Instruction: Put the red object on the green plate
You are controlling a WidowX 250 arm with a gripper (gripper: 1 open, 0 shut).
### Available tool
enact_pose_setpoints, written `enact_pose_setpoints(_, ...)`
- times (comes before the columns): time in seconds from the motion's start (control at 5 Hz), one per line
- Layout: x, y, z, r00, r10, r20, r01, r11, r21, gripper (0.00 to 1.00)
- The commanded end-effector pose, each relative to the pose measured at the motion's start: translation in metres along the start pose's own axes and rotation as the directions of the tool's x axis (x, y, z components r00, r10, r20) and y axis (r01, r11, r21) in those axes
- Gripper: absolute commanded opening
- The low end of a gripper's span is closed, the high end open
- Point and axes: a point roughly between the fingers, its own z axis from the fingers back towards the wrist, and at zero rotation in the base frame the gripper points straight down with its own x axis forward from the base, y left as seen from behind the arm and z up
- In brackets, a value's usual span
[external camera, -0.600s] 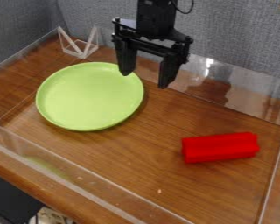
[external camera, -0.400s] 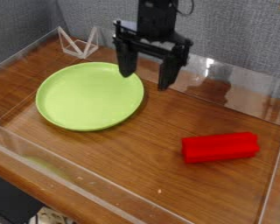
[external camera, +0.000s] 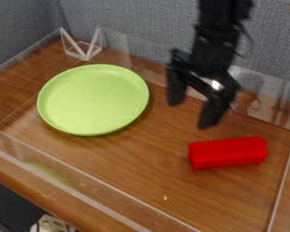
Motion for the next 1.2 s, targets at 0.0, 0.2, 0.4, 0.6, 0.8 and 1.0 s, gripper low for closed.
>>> enact_pose_setpoints(0.0,0.010,-0.022,0.000,0.968,-0.251,0.021,0.250,0.966,0.063,1.00)
enact_pose_setpoints(0.2,0.007,-0.048,-0.014,0.880,-0.475,-0.002,0.473,0.875,0.099,1.00)
enact_pose_setpoints(0.4,-0.001,-0.041,-0.027,0.885,-0.466,-0.012,0.465,0.882,0.076,1.00)
enact_pose_setpoints(0.6,-0.010,-0.027,-0.029,0.914,-0.406,-0.017,0.406,0.912,0.052,1.00)
enact_pose_setpoints(0.8,-0.025,-0.001,-0.033,0.918,-0.396,-0.021,0.397,0.916,0.052,1.00)
enact_pose_setpoints(1.0,-0.029,0.001,-0.023,0.883,-0.468,-0.048,0.470,0.875,0.114,1.00)
